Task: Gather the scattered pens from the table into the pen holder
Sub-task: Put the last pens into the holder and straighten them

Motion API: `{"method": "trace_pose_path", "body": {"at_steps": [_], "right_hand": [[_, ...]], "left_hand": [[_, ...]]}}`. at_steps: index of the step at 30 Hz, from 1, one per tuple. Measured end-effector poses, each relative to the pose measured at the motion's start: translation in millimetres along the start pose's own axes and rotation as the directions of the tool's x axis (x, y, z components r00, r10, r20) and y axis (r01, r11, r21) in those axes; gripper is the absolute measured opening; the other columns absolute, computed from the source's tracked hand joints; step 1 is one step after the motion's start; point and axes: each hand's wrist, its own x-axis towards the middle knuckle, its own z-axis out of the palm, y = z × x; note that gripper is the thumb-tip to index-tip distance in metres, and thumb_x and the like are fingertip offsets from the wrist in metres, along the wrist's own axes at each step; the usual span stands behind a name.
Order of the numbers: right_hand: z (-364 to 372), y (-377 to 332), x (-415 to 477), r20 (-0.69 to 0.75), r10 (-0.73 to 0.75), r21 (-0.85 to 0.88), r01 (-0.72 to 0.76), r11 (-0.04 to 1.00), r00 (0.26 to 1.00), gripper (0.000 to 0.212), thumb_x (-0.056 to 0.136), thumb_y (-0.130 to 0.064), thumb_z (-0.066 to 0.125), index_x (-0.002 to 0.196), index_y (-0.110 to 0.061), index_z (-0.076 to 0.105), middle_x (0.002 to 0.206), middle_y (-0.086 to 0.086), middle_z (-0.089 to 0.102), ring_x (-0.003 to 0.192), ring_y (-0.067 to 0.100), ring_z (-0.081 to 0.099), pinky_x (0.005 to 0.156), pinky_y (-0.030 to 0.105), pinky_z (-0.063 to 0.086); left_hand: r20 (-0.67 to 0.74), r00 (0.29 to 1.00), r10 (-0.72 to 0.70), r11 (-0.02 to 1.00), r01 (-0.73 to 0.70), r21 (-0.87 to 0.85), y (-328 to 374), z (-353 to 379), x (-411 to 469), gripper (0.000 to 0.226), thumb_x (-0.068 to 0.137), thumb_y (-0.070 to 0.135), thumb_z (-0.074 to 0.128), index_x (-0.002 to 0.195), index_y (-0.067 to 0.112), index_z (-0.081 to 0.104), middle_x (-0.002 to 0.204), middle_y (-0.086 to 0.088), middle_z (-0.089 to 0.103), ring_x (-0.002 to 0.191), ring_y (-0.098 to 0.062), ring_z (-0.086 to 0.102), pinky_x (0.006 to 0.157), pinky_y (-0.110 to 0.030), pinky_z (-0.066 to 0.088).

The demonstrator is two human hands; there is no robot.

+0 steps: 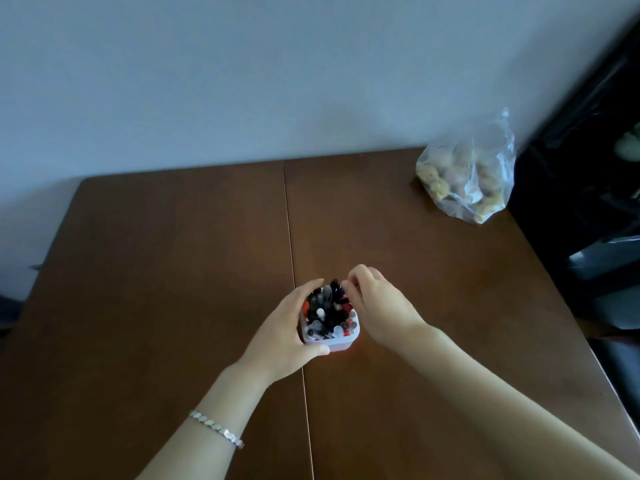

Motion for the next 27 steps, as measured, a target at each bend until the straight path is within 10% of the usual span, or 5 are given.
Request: {"method": "trace_pose_path", "body": {"at_steps": [8,13,17,22,27], "right_hand": [[19,10,-2,0.153,-0.085,0.030,0.081,0.996,0.985,0.050,0.100,-0.033,0.018,0.148,-0.027,0.004,0.158,-0.011,-0.005,0.144,0.009,-0.012,0.117,0.038,0.003],[19,-4,4,-0.100,-0.031,0.456,0.074,0.887,0.994,0.043,0.100,-0.021,0.027,0.143,-0.020,0.031,0.155,-0.008,0.019,0.140,0.001,0.014,0.118,0.027,0.013],[28,1,7,0.053,0.032,0.439,-0.052,0.897,0.998,0.047,0.097,-0.011,0.029,0.141,-0.024,0.036,0.158,-0.008,0.007,0.145,0.011,0.004,0.120,0.039,0.012],[18,6,5,0.031,0.154,0.786,-0.119,0.607,0.988,0.045,0.095,-0.009,0.042,0.137,-0.026,0.041,0.144,-0.004,0.040,0.135,0.010,0.034,0.110,0.030,0.030],[28,13,9,0.109,0.184,0.683,-0.208,0.700,0.977,0.033,0.096,-0.017,0.046,0.128,-0.019,0.053,0.113,-0.004,0.059,0.109,0.009,0.054,0.084,0.012,0.043]], "left_hand": [[-0.016,1.000,-0.004,1.000,0.005,0.025,2,3,0,0.089,0.071,0.025,0.077,0.139,0.039,0.022,0.144,0.016,0.034,0.129,-0.001,0.035,0.094,-0.011,0.032],[-0.016,0.999,-0.034,0.999,0.034,-0.026,2,2,0,0.085,0.070,0.021,0.078,0.136,0.038,0.028,0.125,0.027,0.039,0.118,0.004,0.040,0.084,0.002,0.030],[-0.016,0.999,-0.040,0.999,0.039,-0.028,2,3,1,0.087,0.070,0.019,0.077,0.138,0.038,0.026,0.126,0.027,0.036,0.117,0.006,0.037,0.083,0.001,0.031],[-0.014,0.998,-0.054,0.998,0.054,-0.034,1,4,1,0.088,0.069,0.018,0.077,0.137,0.039,0.026,0.140,0.017,0.039,0.127,-0.002,0.040,0.089,-0.003,0.031],[-0.020,0.999,-0.049,0.998,0.048,-0.049,3,7,-3,0.090,0.074,0.014,0.074,0.141,0.038,0.020,0.149,0.012,0.031,0.136,-0.006,0.033,0.103,-0.017,0.033]]}}
